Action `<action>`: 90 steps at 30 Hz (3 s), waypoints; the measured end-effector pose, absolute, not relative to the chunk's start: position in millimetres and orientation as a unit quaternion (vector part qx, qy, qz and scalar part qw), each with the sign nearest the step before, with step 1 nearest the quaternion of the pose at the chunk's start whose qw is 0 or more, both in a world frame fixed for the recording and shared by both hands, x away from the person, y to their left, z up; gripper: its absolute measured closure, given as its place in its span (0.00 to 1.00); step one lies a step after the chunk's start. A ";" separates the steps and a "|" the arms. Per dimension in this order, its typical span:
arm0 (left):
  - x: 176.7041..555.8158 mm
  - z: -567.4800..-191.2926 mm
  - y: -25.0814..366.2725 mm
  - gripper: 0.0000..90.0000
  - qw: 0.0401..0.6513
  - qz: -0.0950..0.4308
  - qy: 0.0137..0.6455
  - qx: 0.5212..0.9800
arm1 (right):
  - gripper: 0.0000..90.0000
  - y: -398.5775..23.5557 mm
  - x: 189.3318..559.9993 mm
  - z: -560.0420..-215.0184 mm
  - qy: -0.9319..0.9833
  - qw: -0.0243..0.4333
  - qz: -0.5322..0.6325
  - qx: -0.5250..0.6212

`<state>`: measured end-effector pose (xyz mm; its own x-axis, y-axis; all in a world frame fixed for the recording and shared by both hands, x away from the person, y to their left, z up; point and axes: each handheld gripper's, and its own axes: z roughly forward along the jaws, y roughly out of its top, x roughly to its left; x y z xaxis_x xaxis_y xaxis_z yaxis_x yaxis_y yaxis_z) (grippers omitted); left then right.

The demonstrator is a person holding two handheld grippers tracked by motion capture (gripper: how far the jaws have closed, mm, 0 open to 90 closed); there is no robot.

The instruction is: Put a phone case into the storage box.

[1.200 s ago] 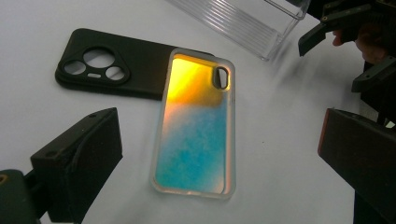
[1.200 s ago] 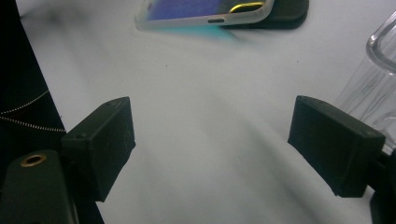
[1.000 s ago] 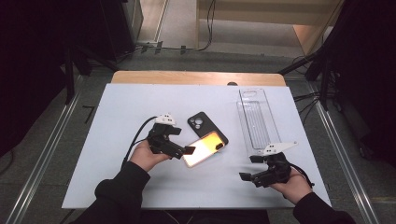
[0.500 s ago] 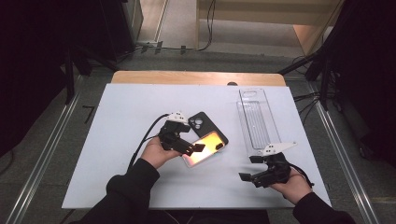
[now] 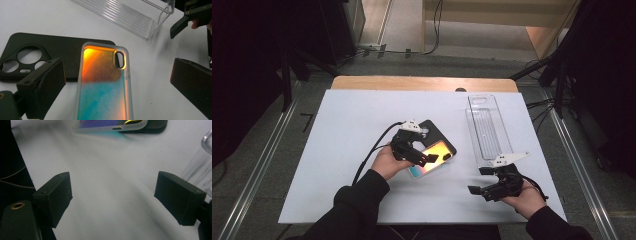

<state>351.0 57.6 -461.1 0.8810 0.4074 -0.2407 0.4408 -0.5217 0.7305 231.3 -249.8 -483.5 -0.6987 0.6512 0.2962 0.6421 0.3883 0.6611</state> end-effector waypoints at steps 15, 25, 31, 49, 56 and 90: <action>351.0 -480.9 50.6 0.00 0.389 -0.011 0.237 0.890 | 0.14 -251.5 231.1 -483.5 0.833 0.007 0.395 0.387; 349.4 -492.9 49.1 0.00 0.373 -0.012 0.242 0.896 | 0.14 -251.4 230.9 -483.5 0.834 0.007 0.394 0.387; 347.9 -496.3 47.2 0.00 0.358 -0.007 0.237 0.903 | 0.14 -251.6 230.9 -483.7 0.835 0.007 0.393 0.386; 343.9 -503.0 41.4 0.05 0.321 0.024 0.233 0.918 | 0.14 -251.3 230.7 -483.9 0.836 0.008 0.389 0.387; 338.3 -504.1 37.1 0.07 0.302 0.057 0.214 0.927 | 0.14 -250.9 230.7 -484.1 0.836 0.009 0.387 0.388; 339.8 -475.3 52.4 0.19 0.325 0.058 0.238 0.913 | 0.14 -251.3 230.4 -483.4 0.835 0.009 0.392 0.386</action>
<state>339.8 52.4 -475.3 0.8801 0.4724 -0.0488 0.3968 -0.6749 0.6222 230.4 -251.3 -483.4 -0.7017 0.6518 0.2877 0.6377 0.3944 0.6616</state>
